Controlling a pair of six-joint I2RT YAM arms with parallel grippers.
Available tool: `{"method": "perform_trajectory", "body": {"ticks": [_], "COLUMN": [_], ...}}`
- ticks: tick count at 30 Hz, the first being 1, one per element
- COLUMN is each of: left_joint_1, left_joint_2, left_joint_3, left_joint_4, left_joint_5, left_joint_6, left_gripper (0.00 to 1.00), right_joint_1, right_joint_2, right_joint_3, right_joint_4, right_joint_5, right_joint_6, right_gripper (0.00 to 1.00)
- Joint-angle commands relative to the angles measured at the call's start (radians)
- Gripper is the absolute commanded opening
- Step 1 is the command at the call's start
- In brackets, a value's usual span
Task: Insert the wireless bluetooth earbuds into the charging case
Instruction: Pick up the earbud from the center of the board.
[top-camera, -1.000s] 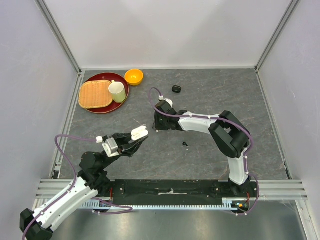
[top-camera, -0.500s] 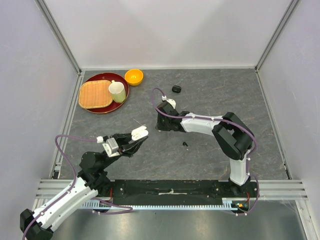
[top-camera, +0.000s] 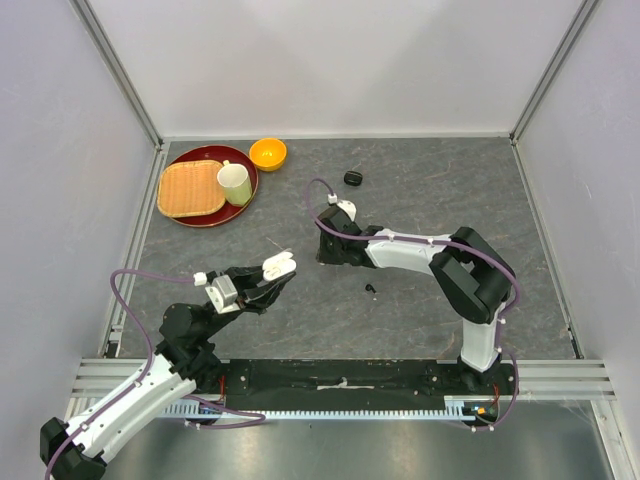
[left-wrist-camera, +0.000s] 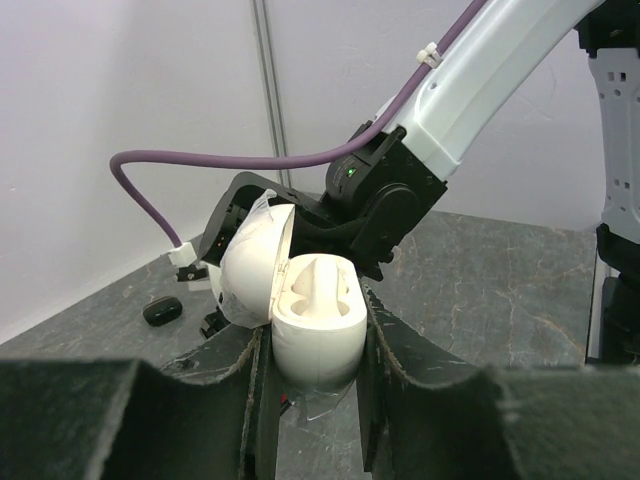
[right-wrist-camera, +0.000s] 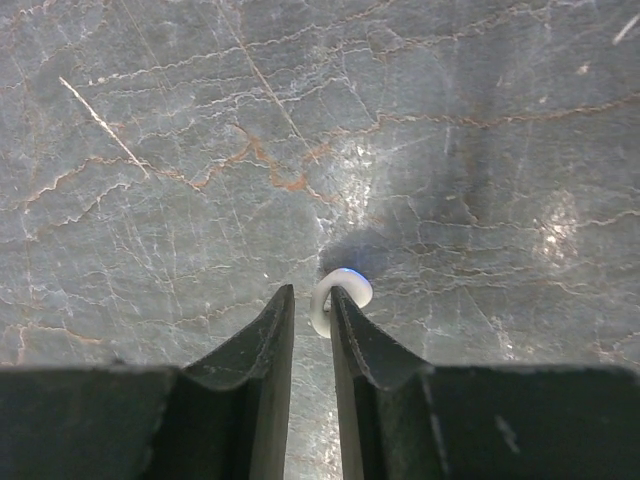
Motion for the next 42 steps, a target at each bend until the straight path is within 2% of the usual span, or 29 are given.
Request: {"method": "perform_trajectory", "body": {"ticks": [1, 7, 10, 19, 23, 24, 26, 31, 34, 37, 38, 42], "left_joint_1": [-0.004, -0.004, -0.004, -0.004, -0.004, -0.002, -0.004, -0.004, -0.002, -0.002, -0.004, -0.002], "left_joint_2": [-0.004, -0.005, -0.004, 0.0, 0.0, 0.003, 0.001, -0.007, -0.011, -0.01, -0.008, -0.005], "left_joint_3": [-0.004, -0.004, -0.004, -0.005, -0.005, -0.005, -0.004, -0.001, -0.004, -0.001, -0.001, 0.001], "left_joint_4": [0.018, 0.02, 0.018, 0.02, 0.02, 0.02, 0.02, 0.008, 0.006, 0.001, 0.0, -0.002], "left_joint_5": [-0.023, -0.025, -0.025, -0.028, -0.029, -0.028, -0.028, -0.039, -0.046, -0.049, -0.049, -0.049], "left_joint_6": [0.03, 0.025, 0.025, 0.025, 0.027, 0.027, 0.027, 0.033, 0.034, 0.037, 0.039, 0.04], "left_gripper": [0.02, 0.02, 0.02, 0.02, 0.02, 0.02, 0.02, 0.02, 0.02, 0.02, 0.02, 0.02], "right_joint_1": [0.0, 0.001, 0.0, 0.001, 0.005, 0.005, 0.005, -0.003, -0.015, -0.049, -0.061, -0.13], "right_joint_2": [-0.05, -0.06, -0.059, -0.064, -0.07, -0.082, -0.104, -0.266, -0.377, -0.477, -0.521, -0.63], "right_joint_3": [-0.031, -0.04, -0.037, -0.033, -0.03, -0.034, -0.045, -0.135, -0.183, -0.215, -0.226, -0.24], "right_joint_4": [-0.032, -0.045, -0.055, -0.071, -0.057, -0.052, -0.033, 0.061, 0.087, 0.092, 0.086, 0.063], "right_joint_5": [0.05, 0.069, 0.08, 0.106, 0.1, 0.098, 0.095, 0.069, 0.014, -0.133, -0.25, -0.461], "right_joint_6": [-0.013, -0.034, -0.048, -0.096, -0.177, -0.189, -0.229, -0.35, -0.42, -0.491, -0.503, -0.533], "right_gripper": [0.26, 0.23, 0.17, 0.17, 0.12, 0.07, 0.04, 0.0, 0.0, 0.0, 0.0, 0.01]}}
